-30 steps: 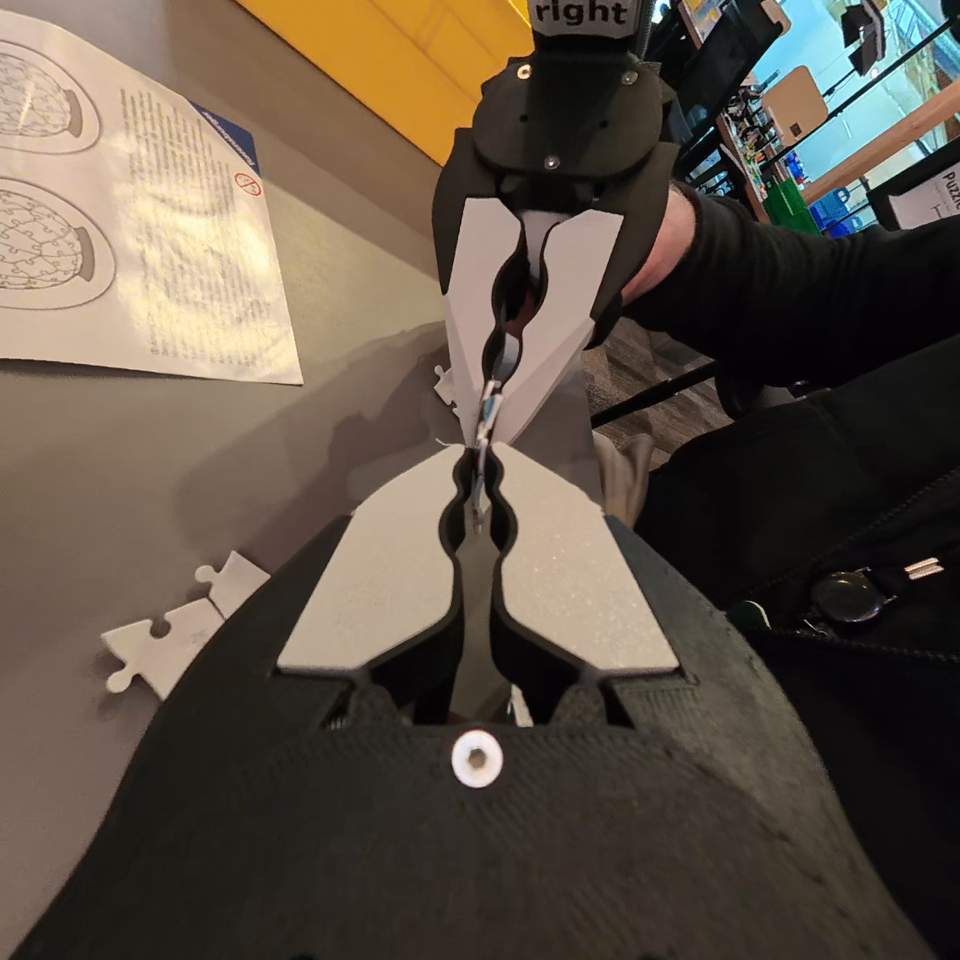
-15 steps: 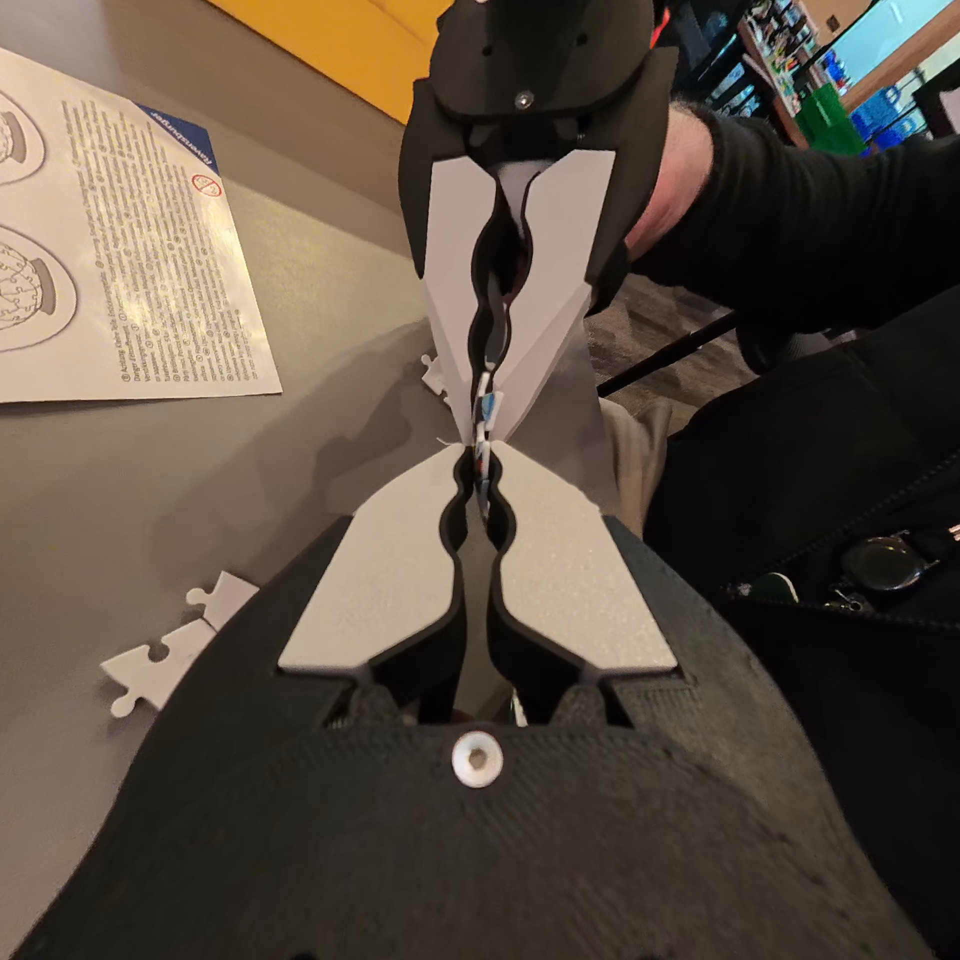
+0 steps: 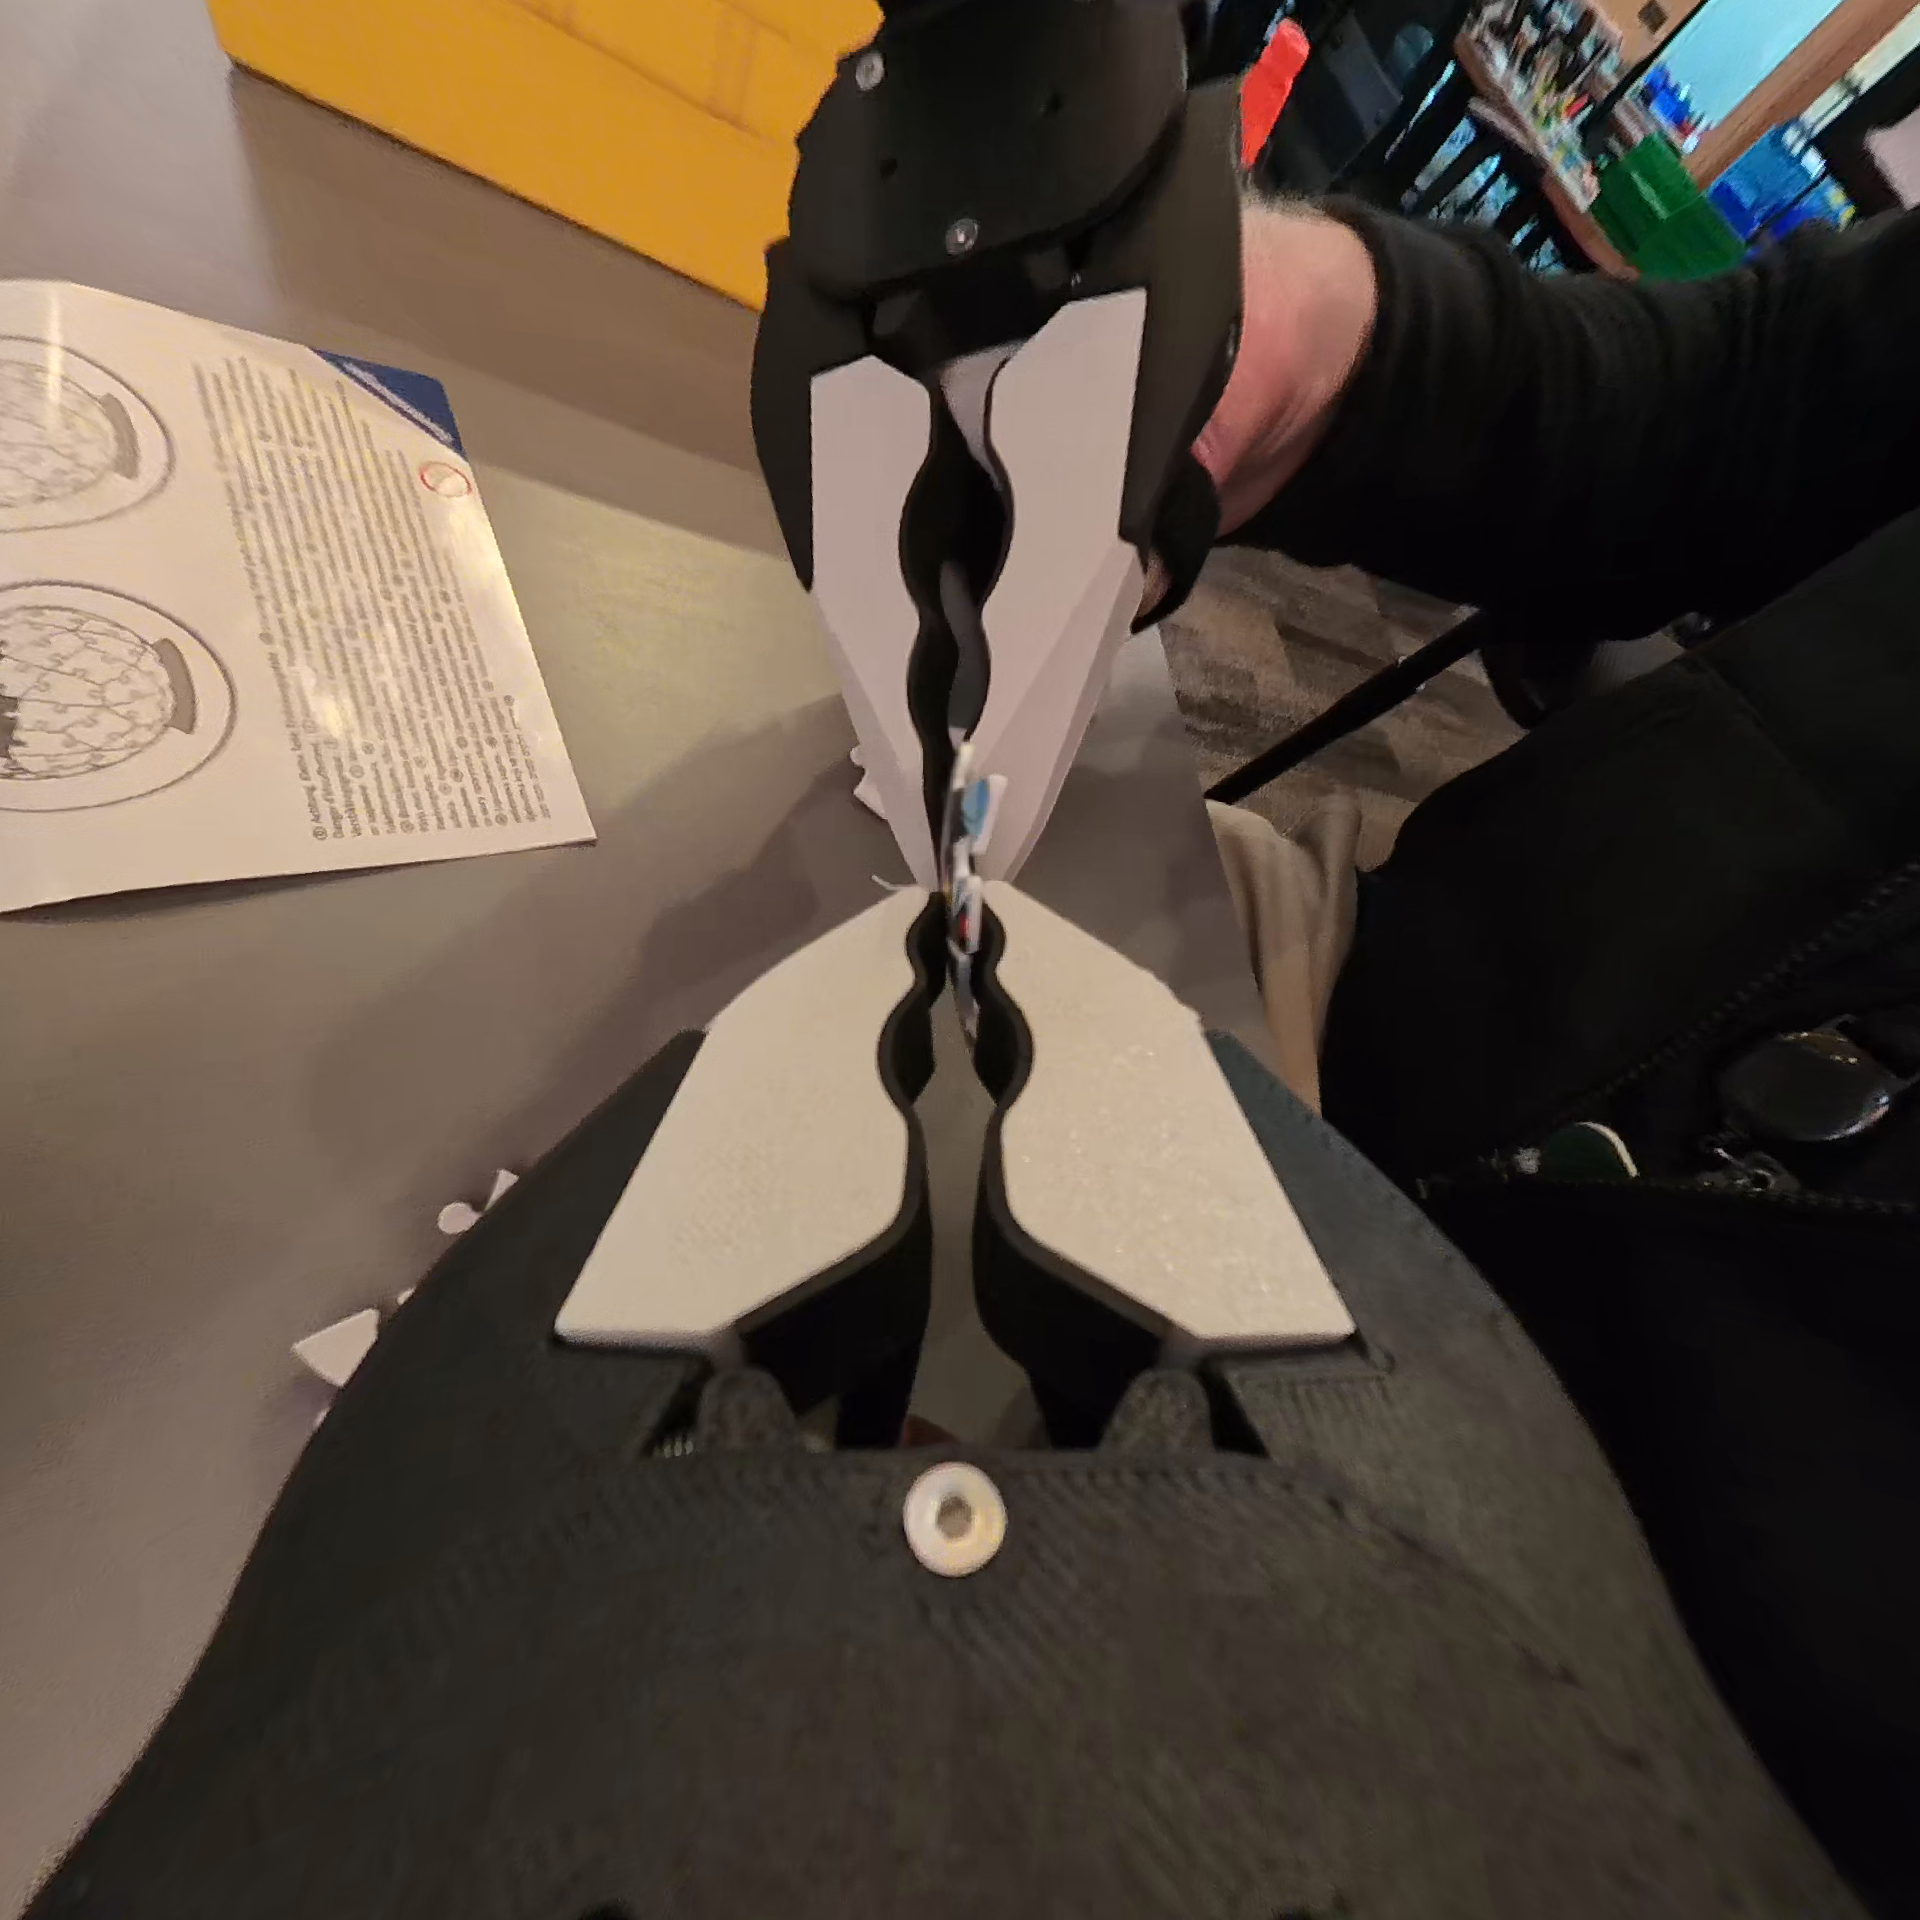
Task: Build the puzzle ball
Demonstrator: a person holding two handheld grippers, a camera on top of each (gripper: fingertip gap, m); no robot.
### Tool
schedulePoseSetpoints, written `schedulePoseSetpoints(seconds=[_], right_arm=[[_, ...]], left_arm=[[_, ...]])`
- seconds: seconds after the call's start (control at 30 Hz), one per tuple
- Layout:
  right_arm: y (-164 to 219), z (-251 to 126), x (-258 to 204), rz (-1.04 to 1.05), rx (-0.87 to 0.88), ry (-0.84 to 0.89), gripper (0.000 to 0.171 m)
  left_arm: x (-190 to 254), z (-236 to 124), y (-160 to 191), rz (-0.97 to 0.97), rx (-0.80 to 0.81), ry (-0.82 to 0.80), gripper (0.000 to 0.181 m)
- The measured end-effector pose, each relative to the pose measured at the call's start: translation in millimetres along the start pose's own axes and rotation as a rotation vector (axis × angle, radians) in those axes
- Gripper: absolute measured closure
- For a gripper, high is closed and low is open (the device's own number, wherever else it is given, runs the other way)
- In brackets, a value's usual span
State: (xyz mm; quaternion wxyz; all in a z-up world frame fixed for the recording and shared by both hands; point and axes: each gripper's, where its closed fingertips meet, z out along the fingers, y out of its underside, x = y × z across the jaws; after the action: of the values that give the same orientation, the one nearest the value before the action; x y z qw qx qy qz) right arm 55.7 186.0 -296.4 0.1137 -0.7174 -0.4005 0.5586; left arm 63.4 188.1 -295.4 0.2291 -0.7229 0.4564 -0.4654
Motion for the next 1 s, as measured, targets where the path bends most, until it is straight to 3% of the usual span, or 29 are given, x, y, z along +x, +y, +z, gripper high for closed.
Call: schedulePoseSetpoints(seconds=[0.33, 0.53, 0.67, 1.0], right_arm=[[-14, -5, -8, -0.11, 0.083, -0.017, 0.169], [-15, -8, -3, -0.188, 0.048, 0.131, 0.171], [-21, -10, -8, -0.068, 0.096, 0.029, 0.17], [-27, -13, -13, -0.093, 0.128, -0.001, 0.168]], left_arm=[[3, -8, -8, -0.013, 0.021, 0.028, 0.179], [0, -6, -10, -0.034, 0.052, 0.018, 0.179], [1, -10, -17, 0.01, 0.084, 0.016, 0.177], [1, -17, -28, -0.027, 0.182, 0.036, 0.179]])
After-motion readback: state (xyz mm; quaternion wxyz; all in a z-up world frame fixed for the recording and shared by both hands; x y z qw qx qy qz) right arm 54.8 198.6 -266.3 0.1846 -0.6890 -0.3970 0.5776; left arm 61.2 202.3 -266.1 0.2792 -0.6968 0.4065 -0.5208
